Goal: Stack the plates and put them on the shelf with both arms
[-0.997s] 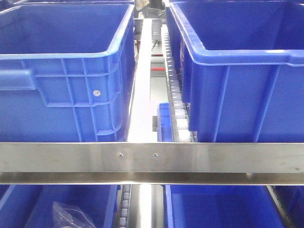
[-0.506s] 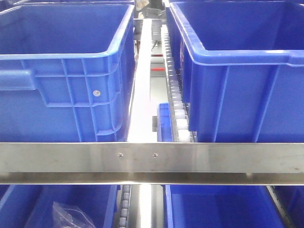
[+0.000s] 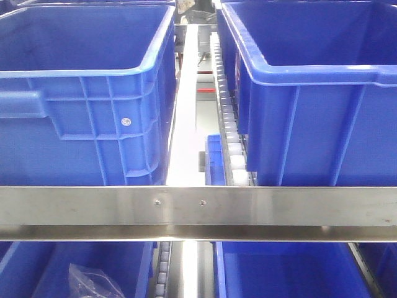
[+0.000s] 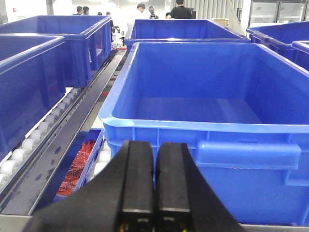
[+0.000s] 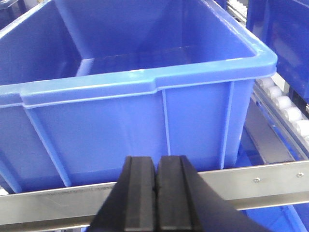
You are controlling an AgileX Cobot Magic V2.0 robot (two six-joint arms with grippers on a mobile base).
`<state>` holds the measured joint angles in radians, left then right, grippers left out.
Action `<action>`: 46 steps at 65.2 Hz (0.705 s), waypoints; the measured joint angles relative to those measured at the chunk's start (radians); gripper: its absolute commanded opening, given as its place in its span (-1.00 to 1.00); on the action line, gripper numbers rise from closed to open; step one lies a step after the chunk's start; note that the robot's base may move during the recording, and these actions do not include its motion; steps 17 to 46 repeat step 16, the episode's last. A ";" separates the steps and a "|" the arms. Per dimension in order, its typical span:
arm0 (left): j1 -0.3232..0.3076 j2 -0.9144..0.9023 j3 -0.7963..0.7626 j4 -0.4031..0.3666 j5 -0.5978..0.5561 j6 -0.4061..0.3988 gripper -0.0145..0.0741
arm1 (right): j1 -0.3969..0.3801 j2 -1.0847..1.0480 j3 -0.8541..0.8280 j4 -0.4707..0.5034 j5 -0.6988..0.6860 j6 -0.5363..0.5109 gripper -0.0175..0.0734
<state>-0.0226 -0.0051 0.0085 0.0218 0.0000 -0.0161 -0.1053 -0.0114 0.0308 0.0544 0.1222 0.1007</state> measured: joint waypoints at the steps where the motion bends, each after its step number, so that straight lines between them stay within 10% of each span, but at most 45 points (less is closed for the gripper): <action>1: 0.000 0.000 0.000 0.000 0.000 0.000 -0.48 | 0.000 0.000 0.000 0.000 0.000 0.000 -0.51; 46: 0.000 0.000 0.000 0.000 0.005 0.000 -0.48 | 0.000 0.000 0.000 0.000 0.000 0.000 -0.51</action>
